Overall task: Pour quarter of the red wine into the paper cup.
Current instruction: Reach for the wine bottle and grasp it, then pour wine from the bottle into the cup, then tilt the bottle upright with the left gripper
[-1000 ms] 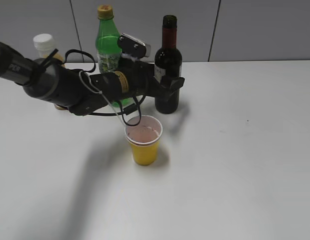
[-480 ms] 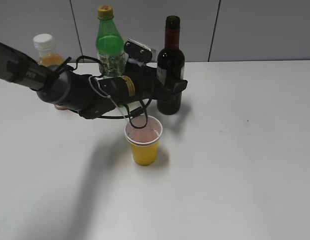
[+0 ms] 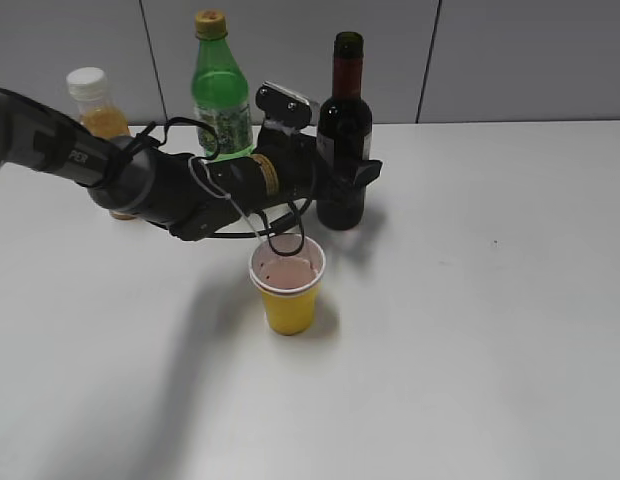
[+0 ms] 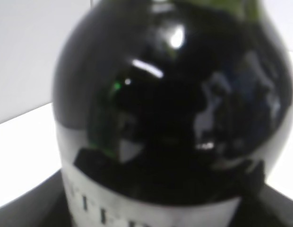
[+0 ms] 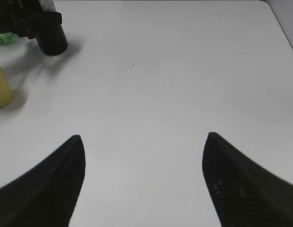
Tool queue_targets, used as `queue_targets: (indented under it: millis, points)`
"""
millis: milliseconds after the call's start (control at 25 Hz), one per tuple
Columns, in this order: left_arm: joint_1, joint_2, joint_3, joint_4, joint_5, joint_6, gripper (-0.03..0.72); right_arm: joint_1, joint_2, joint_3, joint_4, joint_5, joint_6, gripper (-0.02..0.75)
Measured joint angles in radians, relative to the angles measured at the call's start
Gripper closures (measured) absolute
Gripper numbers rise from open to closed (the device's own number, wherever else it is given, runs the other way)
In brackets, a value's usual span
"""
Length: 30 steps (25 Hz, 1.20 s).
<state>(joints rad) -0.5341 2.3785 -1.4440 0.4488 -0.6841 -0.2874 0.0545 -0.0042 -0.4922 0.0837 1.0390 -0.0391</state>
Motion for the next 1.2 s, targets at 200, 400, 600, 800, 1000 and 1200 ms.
queue_targets:
  millis: [200,400,600,800,1000,1200]
  points:
    - [0.000,-0.001,0.000,0.000,0.000,0.002,0.140,0.000,0.000,0.000,0.000,-0.001,0.000,0.155]
    - [-0.001,-0.021,0.003,-0.001,0.036,-0.001,0.141,0.000,0.000,0.000,0.000,-0.001,0.000,0.155]
    - [-0.001,-0.057,0.005,0.000,0.073,-0.003,0.142,0.000,0.000,0.000,0.000,-0.001,0.000,0.155]
    - [0.000,-0.103,0.005,-0.001,0.073,-0.002,0.142,0.000,0.000,0.000,0.000,-0.001,0.000,0.155]
    - [-0.004,-0.170,0.028,-0.001,0.089,-0.004,0.142,0.000,0.000,0.000,0.000,-0.001,0.000,0.155]
    - [-0.006,-0.293,0.132,-0.001,0.125,0.000,0.142,0.000,0.000,0.000,0.000,-0.001,0.000,0.155]
